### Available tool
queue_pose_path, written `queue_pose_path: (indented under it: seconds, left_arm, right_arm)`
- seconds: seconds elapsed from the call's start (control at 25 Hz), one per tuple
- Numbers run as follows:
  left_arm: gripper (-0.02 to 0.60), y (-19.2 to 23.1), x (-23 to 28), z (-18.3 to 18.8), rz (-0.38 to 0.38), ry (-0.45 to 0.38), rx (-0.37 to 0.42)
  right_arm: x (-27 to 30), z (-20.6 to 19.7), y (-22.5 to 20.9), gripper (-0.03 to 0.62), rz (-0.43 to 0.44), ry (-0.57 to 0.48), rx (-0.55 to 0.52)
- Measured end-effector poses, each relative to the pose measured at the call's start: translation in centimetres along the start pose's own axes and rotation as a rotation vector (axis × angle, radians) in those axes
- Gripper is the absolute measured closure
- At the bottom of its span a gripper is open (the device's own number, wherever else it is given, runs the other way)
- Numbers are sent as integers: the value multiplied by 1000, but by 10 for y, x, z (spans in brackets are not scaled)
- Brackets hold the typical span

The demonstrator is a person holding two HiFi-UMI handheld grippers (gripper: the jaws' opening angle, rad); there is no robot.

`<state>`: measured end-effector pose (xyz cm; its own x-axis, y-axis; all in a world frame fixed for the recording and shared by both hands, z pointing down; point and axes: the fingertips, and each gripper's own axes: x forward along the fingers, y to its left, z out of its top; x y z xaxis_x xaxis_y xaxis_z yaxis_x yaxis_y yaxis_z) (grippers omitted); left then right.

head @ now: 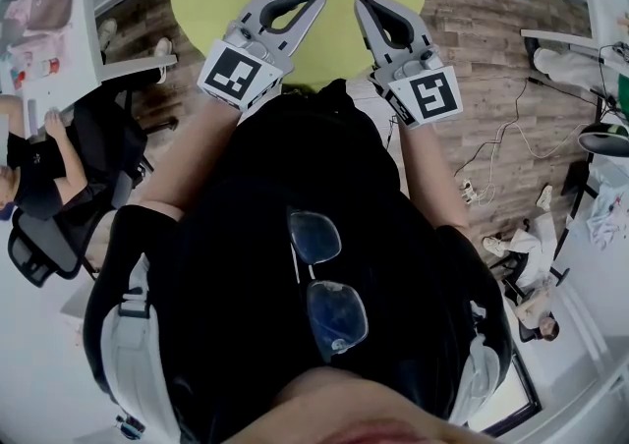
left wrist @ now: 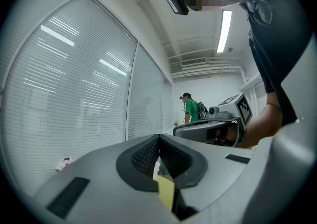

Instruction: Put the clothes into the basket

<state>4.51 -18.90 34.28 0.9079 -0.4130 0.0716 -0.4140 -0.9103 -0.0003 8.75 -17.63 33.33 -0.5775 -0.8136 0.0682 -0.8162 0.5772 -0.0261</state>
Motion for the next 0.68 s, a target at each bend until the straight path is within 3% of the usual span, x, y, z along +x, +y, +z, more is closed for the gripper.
queue_pose_path:
  seconds: [0.68]
  left_arm:
    - [571, 1, -1, -6, 8, 20, -17]
  right_arm:
    - [1, -3, -2, 569, 2, -7, 35]
